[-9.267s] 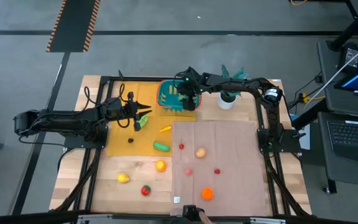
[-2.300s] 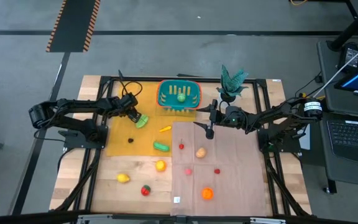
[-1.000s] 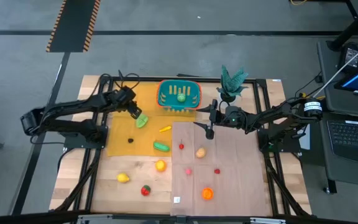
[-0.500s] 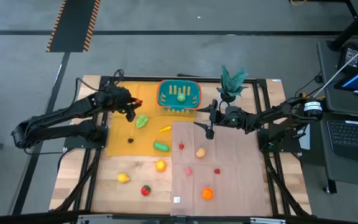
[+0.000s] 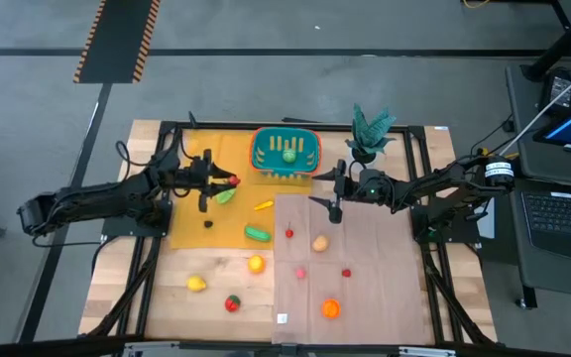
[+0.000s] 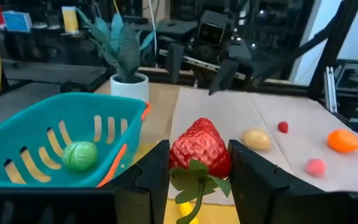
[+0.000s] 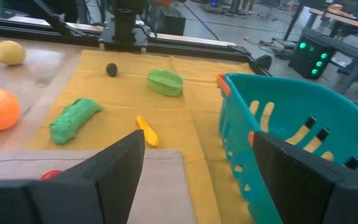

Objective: Pick and placing Produce into tupperware
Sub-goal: Put the top red strawberry into the blue basket

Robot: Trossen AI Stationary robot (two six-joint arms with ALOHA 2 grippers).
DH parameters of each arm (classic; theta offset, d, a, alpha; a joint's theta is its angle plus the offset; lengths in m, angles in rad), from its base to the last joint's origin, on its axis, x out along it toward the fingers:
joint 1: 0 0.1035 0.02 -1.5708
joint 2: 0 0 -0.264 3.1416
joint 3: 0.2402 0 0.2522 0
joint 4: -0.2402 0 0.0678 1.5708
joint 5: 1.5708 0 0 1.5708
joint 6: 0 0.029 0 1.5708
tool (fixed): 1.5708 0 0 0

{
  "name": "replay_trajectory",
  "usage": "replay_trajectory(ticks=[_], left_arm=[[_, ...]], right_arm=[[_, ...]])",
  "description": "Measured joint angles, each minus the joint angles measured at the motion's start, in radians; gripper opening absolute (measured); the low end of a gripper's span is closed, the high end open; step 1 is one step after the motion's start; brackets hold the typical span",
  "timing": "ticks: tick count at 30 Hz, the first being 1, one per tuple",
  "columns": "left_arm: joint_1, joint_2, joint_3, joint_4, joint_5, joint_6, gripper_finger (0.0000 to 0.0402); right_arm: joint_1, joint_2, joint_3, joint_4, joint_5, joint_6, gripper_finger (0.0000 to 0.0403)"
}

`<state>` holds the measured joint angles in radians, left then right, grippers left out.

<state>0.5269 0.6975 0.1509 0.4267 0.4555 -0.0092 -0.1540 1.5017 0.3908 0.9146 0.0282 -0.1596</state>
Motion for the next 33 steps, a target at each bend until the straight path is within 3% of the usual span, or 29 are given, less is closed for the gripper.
replay_trajectory(ticks=[9, 17, 29, 33], left_arm=[[-0.024, 0.003, -0.01, 0.041, -0.003, 0.041, 0.0128], [-0.055, 0.031, -0.01, 0.131, -0.076, 0.075, 0.0128], [-0.065, 0.355, -0.009, 0.506, -0.079, 0.098, 0.013], [-0.059, 0.461, 0.046, 0.53, -0.077, 0.099, 0.013]], right_arm=[[0.0, 0.0, 0.0, 0.001, 0.0, 0.0, 0.03], [0.0, 0.0, 0.0, 0.003, 0.003, 0.001, 0.03], [0.002, 0.0, 0.0, 0.047, 0.004, 0.006, 0.03], [0.003, 0.0, 0.0, 0.047, 0.004, 0.027, 0.03]])
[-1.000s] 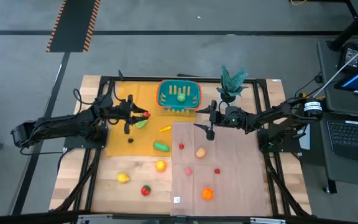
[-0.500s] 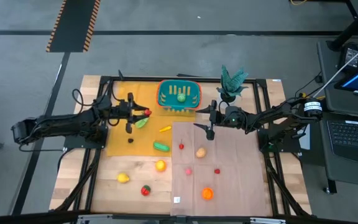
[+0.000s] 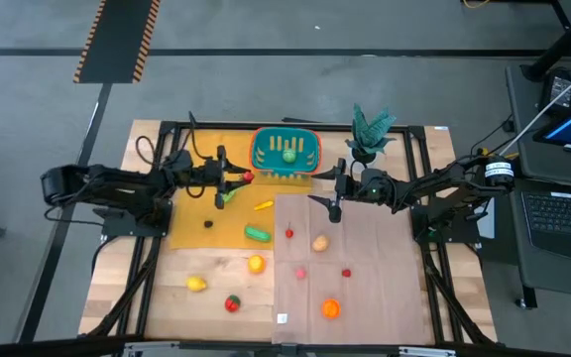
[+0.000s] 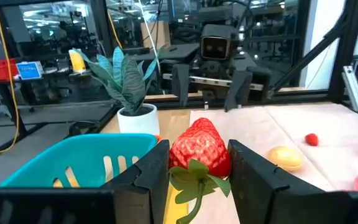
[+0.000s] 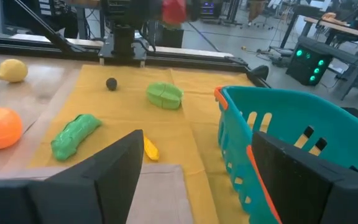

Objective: Pick and placing Produce into tupperware
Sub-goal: Put the top red strawberry into the blue basket

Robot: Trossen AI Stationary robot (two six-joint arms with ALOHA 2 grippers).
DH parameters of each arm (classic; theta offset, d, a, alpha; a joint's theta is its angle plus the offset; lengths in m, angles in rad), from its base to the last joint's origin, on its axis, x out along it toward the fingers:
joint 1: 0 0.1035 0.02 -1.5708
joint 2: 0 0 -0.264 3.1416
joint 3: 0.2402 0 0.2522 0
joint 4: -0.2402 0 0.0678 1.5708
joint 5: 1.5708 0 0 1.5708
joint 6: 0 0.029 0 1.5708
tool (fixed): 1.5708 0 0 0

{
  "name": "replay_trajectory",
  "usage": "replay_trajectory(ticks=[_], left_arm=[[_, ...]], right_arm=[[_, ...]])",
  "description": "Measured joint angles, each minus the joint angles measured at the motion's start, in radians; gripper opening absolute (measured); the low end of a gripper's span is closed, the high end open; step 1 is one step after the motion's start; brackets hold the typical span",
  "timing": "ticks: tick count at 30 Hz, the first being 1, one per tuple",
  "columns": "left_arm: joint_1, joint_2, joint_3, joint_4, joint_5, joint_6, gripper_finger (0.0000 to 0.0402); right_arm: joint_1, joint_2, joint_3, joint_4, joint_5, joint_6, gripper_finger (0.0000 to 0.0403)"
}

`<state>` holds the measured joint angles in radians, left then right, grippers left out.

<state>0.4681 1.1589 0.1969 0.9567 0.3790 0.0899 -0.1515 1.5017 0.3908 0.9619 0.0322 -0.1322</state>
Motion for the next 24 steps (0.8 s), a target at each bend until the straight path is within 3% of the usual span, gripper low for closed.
replay_trajectory(ticks=[16, 24], left_arm=[[0.111, 0.313, 0.283, -0.03, 0.167, 0.019, 0.0132], [0.117, 0.41, 0.434, -0.212, 0.17, 0.078, 0.0133]], right_arm=[[0.0, 0.0, 0.0, -0.002, 0.0, 0.047, 0.0297], [0.0, 0.0, 0.0, -0.002, 0.0, 0.047, 0.0217]])
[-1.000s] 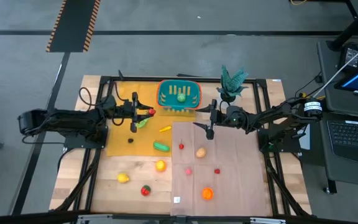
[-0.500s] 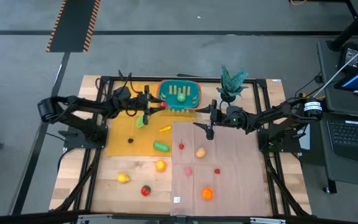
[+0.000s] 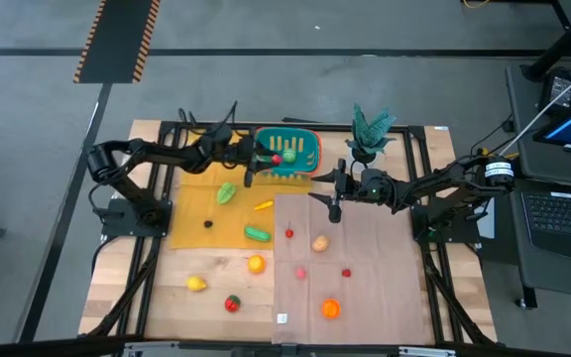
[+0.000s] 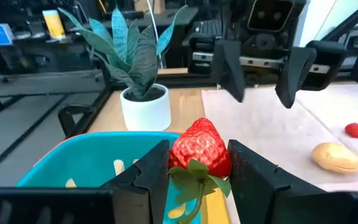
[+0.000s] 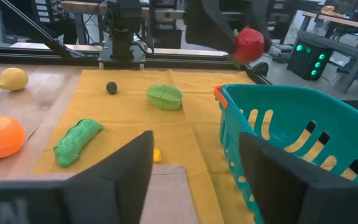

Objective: Pick and placing Produce into tupperware
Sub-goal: Put the top red strawberry into the blue basket

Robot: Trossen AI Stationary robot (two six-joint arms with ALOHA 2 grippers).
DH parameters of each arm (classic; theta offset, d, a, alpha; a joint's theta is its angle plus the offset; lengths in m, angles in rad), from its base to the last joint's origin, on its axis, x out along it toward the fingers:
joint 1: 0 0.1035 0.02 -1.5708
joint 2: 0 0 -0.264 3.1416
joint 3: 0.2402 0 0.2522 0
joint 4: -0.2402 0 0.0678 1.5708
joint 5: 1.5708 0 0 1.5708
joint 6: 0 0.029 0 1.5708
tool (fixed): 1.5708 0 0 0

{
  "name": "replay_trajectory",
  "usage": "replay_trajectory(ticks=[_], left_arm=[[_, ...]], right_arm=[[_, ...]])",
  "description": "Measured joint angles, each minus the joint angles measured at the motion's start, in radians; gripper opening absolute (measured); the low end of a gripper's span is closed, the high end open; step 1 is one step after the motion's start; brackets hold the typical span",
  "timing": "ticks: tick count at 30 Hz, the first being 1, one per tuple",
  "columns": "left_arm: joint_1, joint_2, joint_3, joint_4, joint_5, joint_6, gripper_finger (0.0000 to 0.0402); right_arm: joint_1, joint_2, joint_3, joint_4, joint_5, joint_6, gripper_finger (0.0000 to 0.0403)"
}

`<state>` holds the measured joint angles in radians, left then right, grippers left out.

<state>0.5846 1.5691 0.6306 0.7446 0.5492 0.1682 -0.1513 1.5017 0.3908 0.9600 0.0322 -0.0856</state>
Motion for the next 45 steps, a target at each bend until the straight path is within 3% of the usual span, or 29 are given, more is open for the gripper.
replay_trajectory(ticks=[9, 17, 25, 30, 38, 45], left_arm=[[0.018, 0.01, 0.088, -0.132, 0.001, 0.036, 0.0133], [0.029, 0.01, 0.09, -0.143, -0.003, 0.026, 0.0133], [0.031, 0.01, 0.1, -0.17, -0.052, 0.02, 0.0133], [0.031, 0.01, 0.216, -0.42, -0.081, 0.034, 0.0133], [0.025, 0.009, 0.446, -0.897, -0.231, 0.103, 0.0133], [0.025, 0.01, 0.492, -0.98, -0.287, 0.085, 0.0133]], right_arm=[[0.0, 0.0, 0.0, -0.017, 0.0, -0.002, 0.01], [0.0, 0.0, 0.0, -0.023, 0.0, 0.002, 0.0039], [0.0, 0.0, 0.0, -0.023, 0.0, 0.005, 0.0028], [0.0, 0.0, 0.0, -0.023, 0.0, 0.006, 0.0028], [0.0, 0.0, 0.0, -0.057, 0.0, 0.006, 0.0028], [0.0, 0.0, 0.0, -0.059, 0.0, 0.006, 0.0028]])
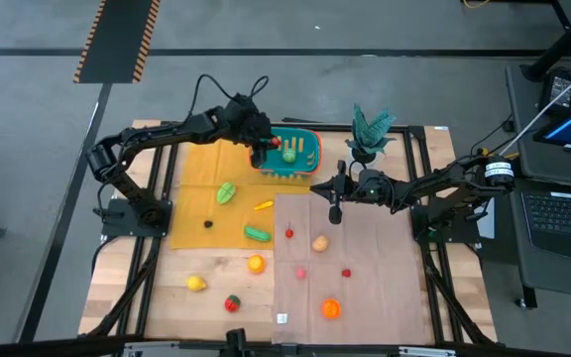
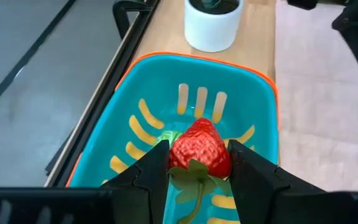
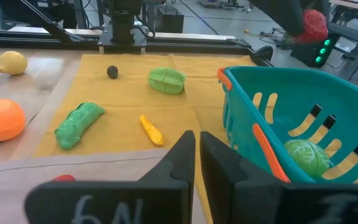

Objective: Pick and placing Produce into tupperware
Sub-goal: Put the top red strawberry into the blue basket

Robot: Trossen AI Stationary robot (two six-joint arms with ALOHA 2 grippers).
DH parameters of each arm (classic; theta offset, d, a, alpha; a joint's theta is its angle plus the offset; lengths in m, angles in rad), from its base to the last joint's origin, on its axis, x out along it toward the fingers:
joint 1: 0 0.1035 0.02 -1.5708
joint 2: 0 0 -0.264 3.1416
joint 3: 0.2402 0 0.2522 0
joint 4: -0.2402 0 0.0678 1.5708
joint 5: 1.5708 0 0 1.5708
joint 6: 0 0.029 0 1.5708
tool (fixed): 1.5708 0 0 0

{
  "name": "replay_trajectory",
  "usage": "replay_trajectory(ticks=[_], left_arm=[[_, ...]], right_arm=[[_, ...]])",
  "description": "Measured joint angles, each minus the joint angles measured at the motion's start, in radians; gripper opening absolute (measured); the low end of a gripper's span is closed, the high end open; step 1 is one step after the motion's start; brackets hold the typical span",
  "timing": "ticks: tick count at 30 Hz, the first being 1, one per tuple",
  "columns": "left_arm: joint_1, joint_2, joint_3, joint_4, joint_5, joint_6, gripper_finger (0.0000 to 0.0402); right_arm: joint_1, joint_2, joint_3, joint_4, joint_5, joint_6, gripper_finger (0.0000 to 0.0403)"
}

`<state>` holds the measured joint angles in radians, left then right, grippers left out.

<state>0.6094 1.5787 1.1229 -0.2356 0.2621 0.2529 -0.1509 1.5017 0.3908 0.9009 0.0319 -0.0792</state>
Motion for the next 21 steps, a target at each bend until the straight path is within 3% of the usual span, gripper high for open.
replay_trajectory(ticks=[21], left_arm=[[-0.008, 0.203, 0.002, 0.051, -0.009, 0.012, 0.0133]], right_arm=[[0.0, 0.0, 0.0, -0.009, 0.0, -0.001, 0.0028]])
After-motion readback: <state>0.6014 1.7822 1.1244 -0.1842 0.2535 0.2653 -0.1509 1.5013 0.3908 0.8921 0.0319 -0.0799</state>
